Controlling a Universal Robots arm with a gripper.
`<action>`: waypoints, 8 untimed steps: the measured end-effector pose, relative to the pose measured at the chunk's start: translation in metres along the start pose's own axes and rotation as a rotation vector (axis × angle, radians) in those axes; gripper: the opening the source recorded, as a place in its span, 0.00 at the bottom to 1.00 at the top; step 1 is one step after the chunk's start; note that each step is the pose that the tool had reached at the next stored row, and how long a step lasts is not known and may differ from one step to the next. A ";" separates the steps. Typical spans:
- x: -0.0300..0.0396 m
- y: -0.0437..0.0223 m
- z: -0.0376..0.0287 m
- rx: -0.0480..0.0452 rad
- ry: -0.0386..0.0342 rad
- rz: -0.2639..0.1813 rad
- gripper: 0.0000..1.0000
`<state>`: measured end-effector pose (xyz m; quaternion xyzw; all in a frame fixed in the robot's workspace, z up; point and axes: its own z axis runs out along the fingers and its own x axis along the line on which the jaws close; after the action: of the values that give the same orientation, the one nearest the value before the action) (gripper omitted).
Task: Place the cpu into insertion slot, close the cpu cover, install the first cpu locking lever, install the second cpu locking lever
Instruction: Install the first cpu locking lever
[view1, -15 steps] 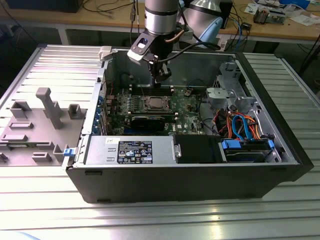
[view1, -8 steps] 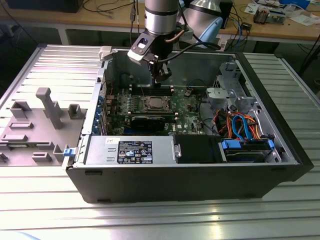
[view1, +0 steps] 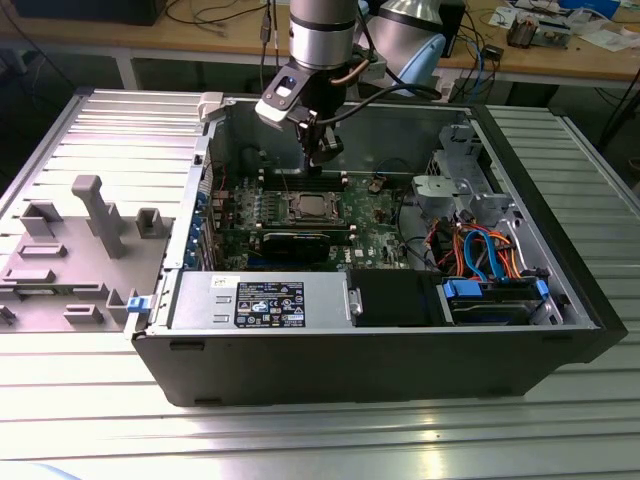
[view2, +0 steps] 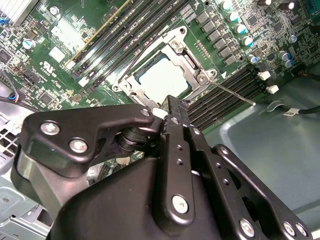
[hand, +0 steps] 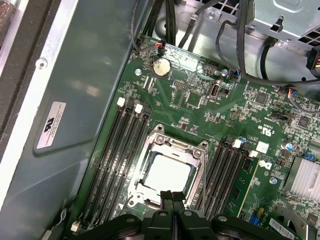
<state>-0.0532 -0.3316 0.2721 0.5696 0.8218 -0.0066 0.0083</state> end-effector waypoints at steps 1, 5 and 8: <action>0.0000 0.0000 0.0000 0.0000 -0.0001 -0.001 0.11; 0.0000 0.0000 0.0000 -0.0003 -0.0001 -0.016 0.11; 0.0000 0.0000 0.0000 -0.0003 0.0000 -0.016 0.11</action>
<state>-0.0532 -0.3316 0.2721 0.5632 0.8263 -0.0065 0.0084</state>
